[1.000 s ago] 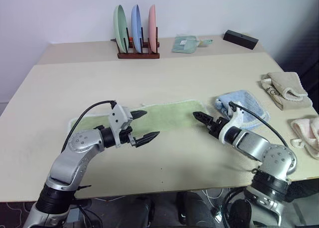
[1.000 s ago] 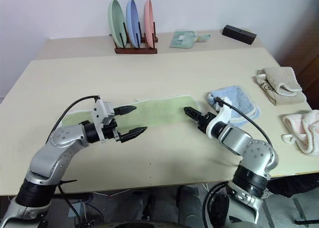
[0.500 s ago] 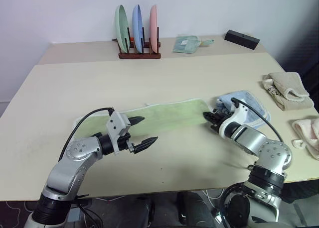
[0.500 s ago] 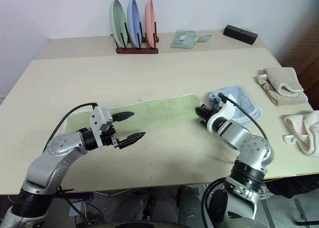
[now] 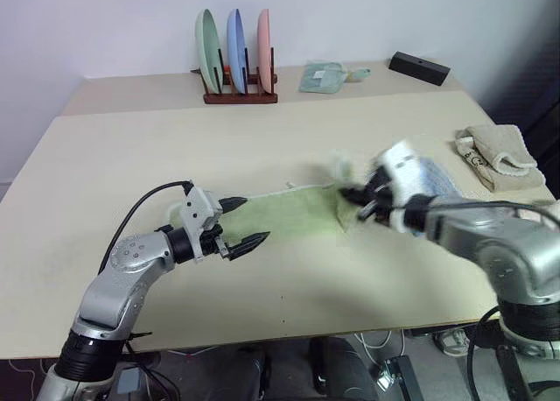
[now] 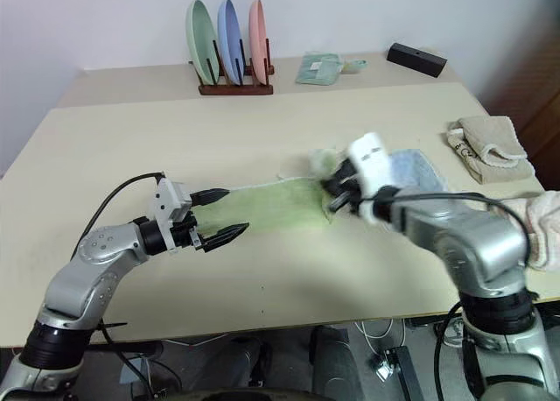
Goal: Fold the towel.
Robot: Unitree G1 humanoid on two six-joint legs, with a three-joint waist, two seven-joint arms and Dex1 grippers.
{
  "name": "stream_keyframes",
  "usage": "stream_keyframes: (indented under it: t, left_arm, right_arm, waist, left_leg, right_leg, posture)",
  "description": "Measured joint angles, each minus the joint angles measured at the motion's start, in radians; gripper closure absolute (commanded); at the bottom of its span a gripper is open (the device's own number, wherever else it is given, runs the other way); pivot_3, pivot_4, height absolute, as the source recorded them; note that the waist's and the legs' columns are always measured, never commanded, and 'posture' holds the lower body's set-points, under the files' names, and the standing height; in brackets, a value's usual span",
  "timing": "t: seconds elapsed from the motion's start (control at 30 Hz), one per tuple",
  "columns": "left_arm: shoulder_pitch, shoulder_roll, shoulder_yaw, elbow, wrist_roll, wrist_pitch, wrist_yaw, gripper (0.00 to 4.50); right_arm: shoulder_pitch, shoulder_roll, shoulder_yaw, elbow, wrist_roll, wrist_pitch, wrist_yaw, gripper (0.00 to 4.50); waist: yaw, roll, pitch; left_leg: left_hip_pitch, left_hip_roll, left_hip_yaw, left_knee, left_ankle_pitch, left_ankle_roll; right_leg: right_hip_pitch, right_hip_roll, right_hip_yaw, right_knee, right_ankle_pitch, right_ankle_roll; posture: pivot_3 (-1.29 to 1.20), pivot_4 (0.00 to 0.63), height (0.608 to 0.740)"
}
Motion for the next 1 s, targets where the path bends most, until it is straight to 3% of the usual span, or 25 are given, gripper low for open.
stream_keyframes:
  t: [0.2, 0.43, 0.53, 0.7, 0.83, 0.93, 1.0]
  left_arm:
    - [0.005, -0.005, 0.001, 0.002, 0.008, -0.002, 0.007, 0.00]
    - [0.051, -0.006, 0.007, -0.038, 0.008, 0.000, 0.030, 0.00]
    - [0.057, -0.005, 0.008, -0.042, 0.008, 0.001, 0.037, 0.00]
    - [0.058, 0.009, 0.021, -0.042, 0.007, 0.005, 0.044, 0.00]
    - [0.071, 0.019, 0.056, -0.041, 0.003, 0.006, 0.048, 0.00]
    - [0.082, 0.024, 0.069, -0.041, -0.004, 0.008, 0.050, 0.00]
    - [0.085, 0.023, 0.070, -0.041, -0.004, 0.008, 0.051, 0.00]
  right_arm:
    - [-0.038, 0.088, 0.203, 0.147, -0.179, -0.126, 0.070, 4.47]
    - [-0.044, 0.148, 0.253, 0.237, -0.293, -0.185, 0.106, 4.47]
    - [-0.044, 0.150, 0.253, 0.235, -0.305, -0.190, 0.139, 3.57]
    - [-0.011, 0.094, 0.155, 0.153, -0.278, -0.252, 0.236, 1.18]
    - [0.038, 0.002, 0.024, 0.095, -0.238, -0.300, 0.330, 1.18]
    - [0.034, 0.034, -0.025, 0.123, -0.226, -0.327, 0.338, 2.09]
    - [-0.007, 0.087, -0.024, 0.199, -0.264, -0.362, 0.302, 3.00]
  waist:
    - [0.005, -0.001, 0.000]
    - [0.005, -0.001, 0.001]
    - [0.005, -0.001, 0.000]
    - [0.007, -0.001, 0.001]
    - [0.006, -0.001, 0.001]
    - [-0.001, -0.002, 0.001]
    - [-0.002, -0.002, 0.001]
  left_leg:
    - [0.000, -0.001, 0.000, 0.001, 0.000, 0.000]
    - [-0.001, -0.001, -0.001, 0.000, 0.000, 0.000]
    - [-0.001, -0.001, -0.001, 0.000, 0.000, 0.000]
    - [-0.001, -0.001, -0.001, 0.000, 0.000, 0.000]
    - [0.000, -0.001, -0.001, 0.000, 0.000, 0.000]
    - [0.001, 0.000, 0.000, 0.000, 0.000, 0.000]
    - [0.001, 0.000, 0.000, 0.000, 0.000, -0.001]
  right_leg:
    - [0.000, 0.000, 0.000, 0.000, 0.000, 0.000]
    - [-0.001, 0.000, 0.000, 0.000, 0.000, 0.000]
    - [-0.001, 0.000, 0.000, 0.000, 0.000, 0.000]
    - [-0.001, 0.000, 0.000, 0.000, 0.000, 0.000]
    - [-0.001, 0.000, 0.000, -0.001, 0.000, 0.000]
    - [0.000, 0.000, 0.000, 0.000, 0.000, 0.000]
    - [0.000, 0.000, 0.000, 0.001, 0.000, -0.001]
  posture:
    - [0.00, 0.150, 0.740]
    - [0.00, 0.150, 0.740]
    - [0.00, 0.150, 0.740]
    - [0.00, 0.150, 0.740]
    - [0.00, 0.150, 0.740]
    - [0.00, 0.150, 0.740]
    - [0.00, 0.150, 0.740]
